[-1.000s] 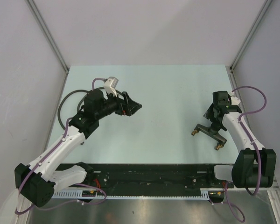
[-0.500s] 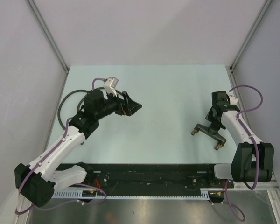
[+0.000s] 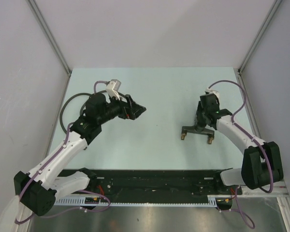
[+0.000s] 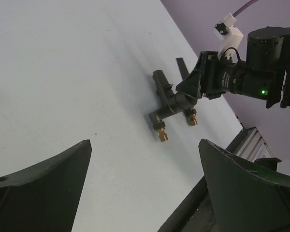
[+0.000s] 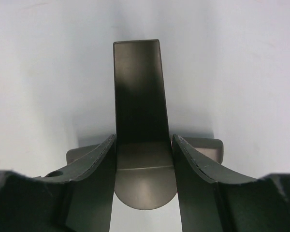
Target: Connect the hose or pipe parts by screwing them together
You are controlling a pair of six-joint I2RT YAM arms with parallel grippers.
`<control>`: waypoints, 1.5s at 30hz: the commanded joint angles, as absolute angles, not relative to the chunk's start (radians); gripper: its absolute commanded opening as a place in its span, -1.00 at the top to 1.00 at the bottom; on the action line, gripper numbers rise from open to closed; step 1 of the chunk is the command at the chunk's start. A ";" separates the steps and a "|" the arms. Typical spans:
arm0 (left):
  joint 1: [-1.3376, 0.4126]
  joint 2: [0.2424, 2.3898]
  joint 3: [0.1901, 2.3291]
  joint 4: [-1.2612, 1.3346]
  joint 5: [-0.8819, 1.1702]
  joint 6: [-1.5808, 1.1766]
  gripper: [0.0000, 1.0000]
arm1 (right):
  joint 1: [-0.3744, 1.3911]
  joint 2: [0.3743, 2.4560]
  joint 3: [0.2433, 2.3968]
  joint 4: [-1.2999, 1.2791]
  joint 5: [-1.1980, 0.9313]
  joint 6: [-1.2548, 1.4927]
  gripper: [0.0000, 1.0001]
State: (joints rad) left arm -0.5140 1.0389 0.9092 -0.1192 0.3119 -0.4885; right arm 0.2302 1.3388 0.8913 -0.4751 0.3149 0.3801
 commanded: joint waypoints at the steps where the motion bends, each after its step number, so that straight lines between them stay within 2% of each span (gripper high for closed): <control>1: -0.511 1.008 0.919 -0.106 0.269 -0.471 -0.93 | 0.320 1.397 0.930 -0.131 0.164 0.243 0.40; 4: -0.509 1.008 0.913 -0.110 0.235 -0.480 -0.91 | 0.379 1.466 0.981 -0.046 0.216 0.131 0.39; 7: -0.509 1.009 0.911 -0.121 0.193 -0.498 -0.90 | 0.419 1.575 1.069 -0.025 0.134 0.011 0.40; 11: -0.511 1.011 0.910 -0.149 0.091 -0.518 -0.89 | 0.471 1.658 1.133 -0.029 0.161 -0.046 0.38; 16: -0.511 0.993 0.917 -0.224 -0.182 -0.558 -0.92 | 0.489 1.684 1.166 -0.072 0.147 -0.005 0.25; 20: -0.441 0.954 0.896 -0.287 -0.232 -0.613 -0.93 | 0.491 1.661 1.167 -0.104 0.109 0.041 -0.08; 21: -0.411 0.944 0.882 -0.299 -0.213 -0.632 -0.93 | 0.491 1.651 1.169 -0.113 0.107 0.054 -0.41; 23: -0.304 0.914 0.835 -0.340 -0.148 -0.693 -0.94 | 0.489 1.612 1.169 -0.130 0.110 0.061 -0.71; 28: -0.065 0.877 0.741 -0.478 -0.121 -0.736 -0.87 | 0.477 1.513 1.172 -0.170 0.123 0.104 -0.93; 30: -0.022 0.862 0.718 -0.498 -0.150 -0.724 -0.85 | 0.472 1.473 1.172 -0.196 0.130 0.121 -0.99; 36: 0.049 0.899 0.707 -0.641 -0.368 -0.759 -0.78 | 0.477 1.404 1.172 -0.305 0.209 0.190 -0.99; 45: 0.110 1.110 0.692 -0.664 -0.345 -0.811 -0.60 | 0.532 1.339 1.074 -0.272 0.106 0.262 -0.95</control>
